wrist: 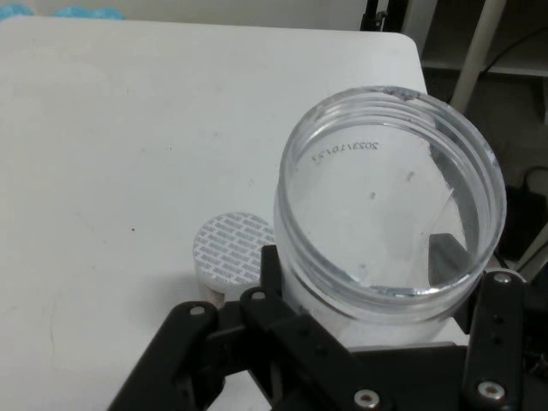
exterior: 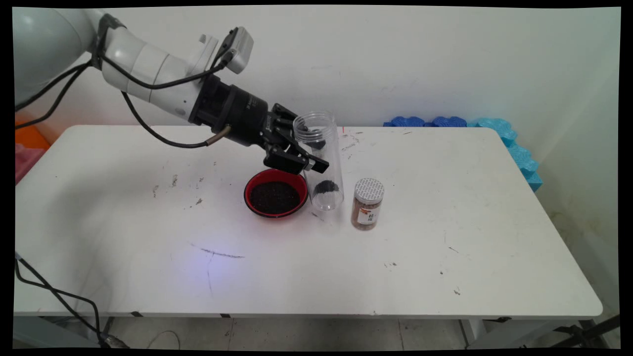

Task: Place the picked object on the table

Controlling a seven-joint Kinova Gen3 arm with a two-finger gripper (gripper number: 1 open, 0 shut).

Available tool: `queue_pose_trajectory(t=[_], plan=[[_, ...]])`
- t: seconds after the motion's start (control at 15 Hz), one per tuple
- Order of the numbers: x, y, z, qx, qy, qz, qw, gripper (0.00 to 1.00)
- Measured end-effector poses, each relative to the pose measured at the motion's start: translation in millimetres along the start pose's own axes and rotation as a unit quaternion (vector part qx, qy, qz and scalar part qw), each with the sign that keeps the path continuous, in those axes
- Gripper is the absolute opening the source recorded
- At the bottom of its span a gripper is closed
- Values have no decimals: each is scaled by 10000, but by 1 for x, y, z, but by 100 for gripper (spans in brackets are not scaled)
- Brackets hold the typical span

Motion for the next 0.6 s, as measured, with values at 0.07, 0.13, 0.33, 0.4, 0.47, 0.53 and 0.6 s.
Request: queue_pose_trajectory(t=[0.07,0.13,0.33,0.4,0.47,0.53,0.6], plan=[[-1,1,1,5,-23,-5,10000,0],[-2,1,3,15,-51,-18,10000,0],[-9,4,9,44,-137,-56,9999,0],[-12,6,12,53,-168,-64,9998,0],[-15,6,14,63,-194,-70,9998,0],[-19,8,18,73,-227,-81,9997,0],[-23,9,22,80,-261,-91,9996,0]])
